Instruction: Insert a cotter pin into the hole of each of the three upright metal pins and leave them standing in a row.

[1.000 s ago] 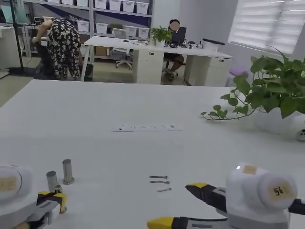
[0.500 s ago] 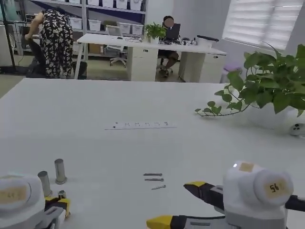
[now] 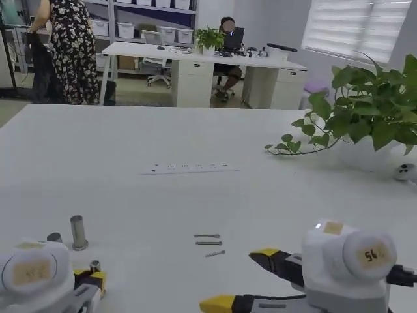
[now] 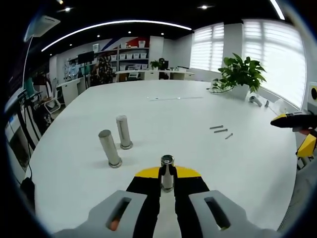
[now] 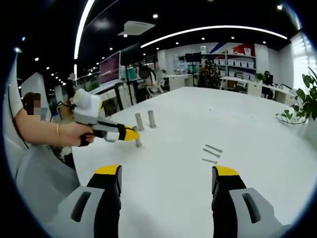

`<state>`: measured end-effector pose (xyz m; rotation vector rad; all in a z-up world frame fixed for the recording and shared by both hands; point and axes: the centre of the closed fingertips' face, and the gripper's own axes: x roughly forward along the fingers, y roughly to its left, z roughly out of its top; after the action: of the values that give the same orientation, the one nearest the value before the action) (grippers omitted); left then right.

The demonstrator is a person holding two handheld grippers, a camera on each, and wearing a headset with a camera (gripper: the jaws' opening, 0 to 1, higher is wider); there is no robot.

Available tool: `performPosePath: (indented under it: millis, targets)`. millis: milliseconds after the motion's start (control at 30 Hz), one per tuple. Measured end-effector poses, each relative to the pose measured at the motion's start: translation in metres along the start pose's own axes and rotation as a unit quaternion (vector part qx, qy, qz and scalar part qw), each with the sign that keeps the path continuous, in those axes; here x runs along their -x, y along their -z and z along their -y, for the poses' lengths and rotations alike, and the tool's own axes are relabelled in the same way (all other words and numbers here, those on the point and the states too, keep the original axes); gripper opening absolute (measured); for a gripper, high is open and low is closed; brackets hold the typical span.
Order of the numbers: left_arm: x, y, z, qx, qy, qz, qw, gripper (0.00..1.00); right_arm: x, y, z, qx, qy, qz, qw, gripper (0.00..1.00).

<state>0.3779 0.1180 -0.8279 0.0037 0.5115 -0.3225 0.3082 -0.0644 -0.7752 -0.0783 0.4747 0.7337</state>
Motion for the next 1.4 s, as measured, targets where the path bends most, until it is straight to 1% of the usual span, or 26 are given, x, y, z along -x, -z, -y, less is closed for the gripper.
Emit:
performPosePath:
  millis: [200,400,567,633,667,733,900,967,1067,1133,1233,1300,1367,1400]
  targets:
    - [-0.001,0.0,0.004,-0.021,0.002,0.001,0.9998,0.07,-0.001,-0.001,0.001,0.0,-0.003,-0.001,1.0,0.75]
    - [-0.001,0.0,0.005,-0.024,-0.006,0.0,0.9997,0.07,-0.002,0.001,0.002,-0.002,-0.004,-0.002,1.0,0.75]
    - [-0.001,0.0,0.005,-0.025,-0.007,-0.002,0.9996,0.08,-0.002,0.003,0.002,-0.003,-0.005,-0.004,1.0,0.75]
    - [-0.002,-0.001,0.005,-0.025,-0.008,0.002,0.9997,0.11,-0.001,0.004,0.002,-0.004,-0.004,-0.004,1.0,0.75]
    - [-0.002,-0.001,0.005,-0.029,-0.009,0.0,0.9995,0.12,-0.001,0.004,0.002,-0.004,-0.004,-0.004,1.0,0.75]
    - [-0.003,-0.002,0.006,-0.032,-0.005,-0.004,0.9995,0.13,-0.002,0.003,0.003,-0.003,-0.003,-0.005,1.0,0.75]
    - [-0.002,-0.002,0.006,-0.037,0.0,-0.006,0.9993,0.2,-0.003,0.002,0.004,0.002,-0.004,-0.008,1.0,0.75]
    - [-0.001,-0.002,0.006,-0.041,0.003,-0.009,0.9991,0.24,-0.004,0.001,0.006,0.005,-0.005,-0.01,0.9999,0.74]
    - [0.004,-0.005,0.006,-0.044,0.01,-0.006,0.999,0.29,-0.005,-0.003,0.009,0.007,-0.008,-0.01,0.9999,0.71]
    - [0.007,-0.008,0.005,-0.047,0.015,-0.003,0.9988,0.34,-0.006,-0.004,0.011,0.008,-0.01,-0.012,0.9999,0.69]
    - [0.009,-0.011,0.003,-0.06,0.021,-0.001,0.998,0.38,-0.009,-0.006,0.015,0.014,-0.013,-0.019,0.9997,0.66]
    - [0.01,-0.012,0.002,-0.055,0.032,-0.002,0.998,0.42,-0.011,-0.006,0.018,0.019,-0.015,-0.024,0.9994,0.64]
    - [0.012,-0.013,0.002,-0.065,0.039,-0.001,0.9971,0.43,-0.014,-0.007,0.022,0.023,-0.017,-0.031,0.9991,0.62]
    - [0.014,-0.013,0.002,-0.076,0.041,-0.003,0.9962,0.44,-0.015,-0.007,0.023,0.026,-0.018,-0.034,0.9989,0.61]
